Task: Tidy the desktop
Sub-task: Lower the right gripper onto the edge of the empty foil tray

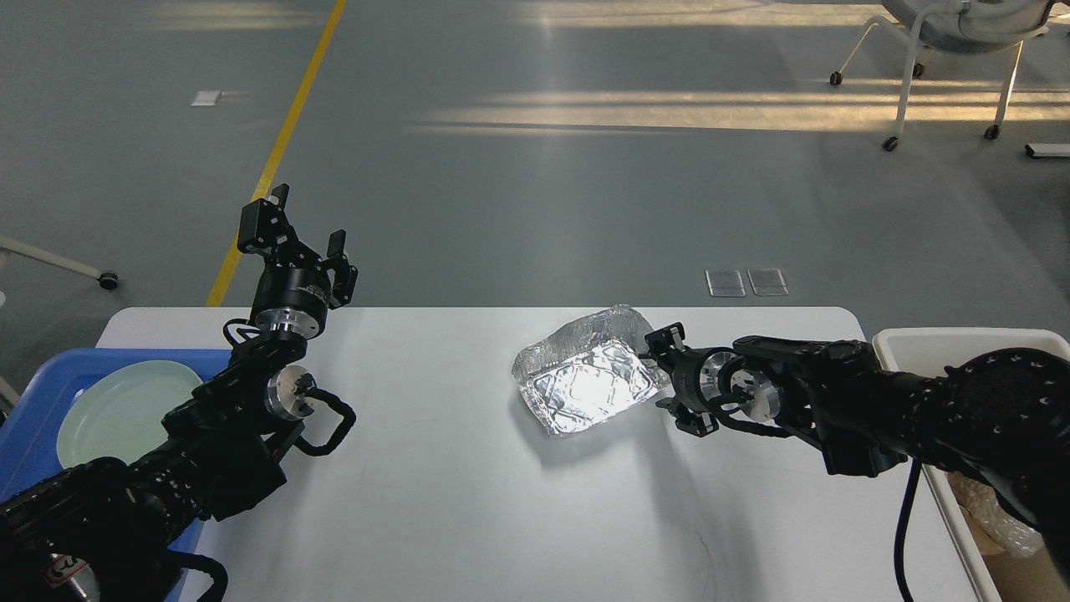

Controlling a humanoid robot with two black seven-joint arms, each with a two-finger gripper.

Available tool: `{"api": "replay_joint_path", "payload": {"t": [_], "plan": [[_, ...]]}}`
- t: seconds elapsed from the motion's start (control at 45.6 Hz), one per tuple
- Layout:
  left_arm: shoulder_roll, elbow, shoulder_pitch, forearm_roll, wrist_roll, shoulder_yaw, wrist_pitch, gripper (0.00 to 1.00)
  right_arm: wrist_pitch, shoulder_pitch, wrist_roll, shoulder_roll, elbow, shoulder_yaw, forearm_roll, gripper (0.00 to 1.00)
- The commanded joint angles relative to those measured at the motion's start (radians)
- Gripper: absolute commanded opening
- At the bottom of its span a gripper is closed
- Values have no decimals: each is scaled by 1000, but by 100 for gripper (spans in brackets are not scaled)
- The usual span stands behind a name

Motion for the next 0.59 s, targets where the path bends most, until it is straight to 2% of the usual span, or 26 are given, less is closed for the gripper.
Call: {"api": "replay_joint_path", "payload": {"t": [0.0,0.066,0.197,0.219,0.57], "plan": [[0,0,0,0,0,0,0,100,0,-23,-12,13,-20,-3,-108,48],[0,0,0,0,0,0,0,100,0,-32,-12,16,-20,-3,-154,35],[0,0,0,0,0,0,0,100,3,-40,-12,16,-19,-3,-178,2],[0,0,0,0,0,0,0,100,3,-40,-12,16,-19,-3,-178,0],[0,0,0,0,0,0,0,100,61,-17,-11,0,35,-8,-242,0]]}}
